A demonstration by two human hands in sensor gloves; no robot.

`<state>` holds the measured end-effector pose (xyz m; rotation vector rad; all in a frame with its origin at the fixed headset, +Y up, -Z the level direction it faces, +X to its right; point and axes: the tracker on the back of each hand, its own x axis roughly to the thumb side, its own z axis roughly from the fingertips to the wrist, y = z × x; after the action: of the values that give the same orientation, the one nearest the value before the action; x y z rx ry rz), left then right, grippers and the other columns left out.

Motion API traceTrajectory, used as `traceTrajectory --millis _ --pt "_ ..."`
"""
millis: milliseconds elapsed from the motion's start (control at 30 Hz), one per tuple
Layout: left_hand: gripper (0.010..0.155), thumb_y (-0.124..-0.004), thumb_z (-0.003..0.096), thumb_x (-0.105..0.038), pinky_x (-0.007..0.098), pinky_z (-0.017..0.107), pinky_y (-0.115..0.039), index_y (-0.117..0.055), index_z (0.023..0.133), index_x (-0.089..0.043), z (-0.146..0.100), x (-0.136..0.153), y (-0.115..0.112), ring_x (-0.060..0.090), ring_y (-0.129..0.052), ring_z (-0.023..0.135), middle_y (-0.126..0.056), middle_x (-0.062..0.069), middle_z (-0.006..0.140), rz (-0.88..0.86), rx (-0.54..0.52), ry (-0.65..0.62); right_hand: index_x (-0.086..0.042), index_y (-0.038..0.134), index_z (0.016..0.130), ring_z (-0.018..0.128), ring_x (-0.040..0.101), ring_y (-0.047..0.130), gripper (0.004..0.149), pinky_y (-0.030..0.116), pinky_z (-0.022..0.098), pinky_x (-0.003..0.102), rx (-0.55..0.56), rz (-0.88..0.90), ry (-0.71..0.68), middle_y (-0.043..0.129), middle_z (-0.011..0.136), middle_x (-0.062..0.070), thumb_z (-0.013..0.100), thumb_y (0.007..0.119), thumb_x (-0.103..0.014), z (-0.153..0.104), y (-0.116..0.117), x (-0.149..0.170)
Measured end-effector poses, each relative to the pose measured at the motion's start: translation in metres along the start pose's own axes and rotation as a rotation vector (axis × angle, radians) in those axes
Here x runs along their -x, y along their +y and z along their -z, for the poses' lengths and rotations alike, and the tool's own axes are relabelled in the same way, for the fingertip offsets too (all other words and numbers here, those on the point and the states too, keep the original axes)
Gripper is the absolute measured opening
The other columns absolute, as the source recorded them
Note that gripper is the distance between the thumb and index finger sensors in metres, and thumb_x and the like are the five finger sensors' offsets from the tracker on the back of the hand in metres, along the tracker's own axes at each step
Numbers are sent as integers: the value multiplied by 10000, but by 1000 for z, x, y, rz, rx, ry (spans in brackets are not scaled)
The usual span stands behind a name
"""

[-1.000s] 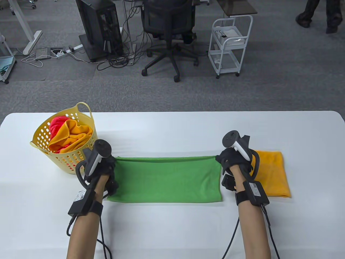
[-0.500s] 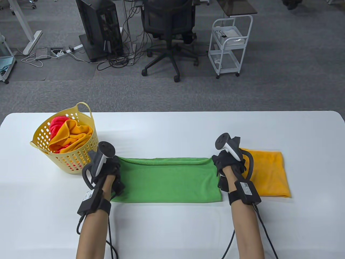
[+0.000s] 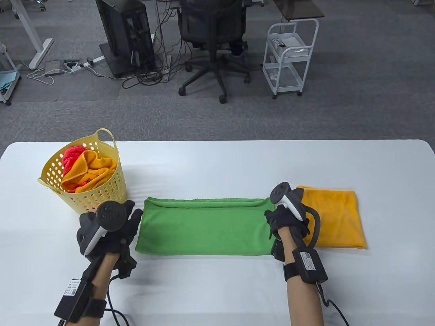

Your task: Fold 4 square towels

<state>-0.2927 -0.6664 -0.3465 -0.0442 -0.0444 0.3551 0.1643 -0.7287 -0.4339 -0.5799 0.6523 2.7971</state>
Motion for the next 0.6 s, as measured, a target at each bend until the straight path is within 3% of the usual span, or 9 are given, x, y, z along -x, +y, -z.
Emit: traceTrajectory --millis 67,133,300,433,533,600 --pt "729 -626 605 -576 730 768 -273 -450 1204 -200 -11 -1 -3 586 -235 1122 -337 249 1277 70 52 -37 -19 696 1065 665 287 1021 660 865 454 400 -38 -15 34 836 1001 265 631 745 -513 -1 8 -3" --pt "770 -613 597 -613 735 762 -202 -379 1217 -220 -16 0 -9 564 -128 1122 -240 239 1281 159 102 -71 -18 689 1069 679 292 1018 669 866 463 399 11 -46 65 831 1005 264 625 760 -514 -3 10 -10" --pt "850 -568 575 -694 751 698 -53 -245 1222 -246 -17 6 -27 565 88 1038 -25 236 1239 227 148 -97 -7 627 1102 802 374 949 718 821 554 459 5 -63 129 751 1060 281 616 783 -512 -1 14 -24" --pt "862 -548 566 -706 748 682 -31 -224 1216 -242 -17 11 -40 561 114 1017 1 240 1224 255 190 -104 -7 608 1110 805 380 927 724 802 567 461 30 -124 201 716 1072 278 609 813 -487 5 19 -34" --pt "862 -551 565 -704 748 684 -38 -235 1216 -235 -18 11 -41 566 96 1023 -17 245 1226 258 186 -111 28 511 1132 671 249 987 792 846 471 368 57 -192 237 717 1047 260 604 812 -480 9 23 -39" --pt "859 -556 566 -698 749 686 -48 -252 1215 -225 -20 9 -43 573 76 1030 -35 253 1229 260 174 -118 35 525 1120 622 215 1007 754 859 427 341 26 -187 241 714 1038 271 615 809 -448 10 23 -45"
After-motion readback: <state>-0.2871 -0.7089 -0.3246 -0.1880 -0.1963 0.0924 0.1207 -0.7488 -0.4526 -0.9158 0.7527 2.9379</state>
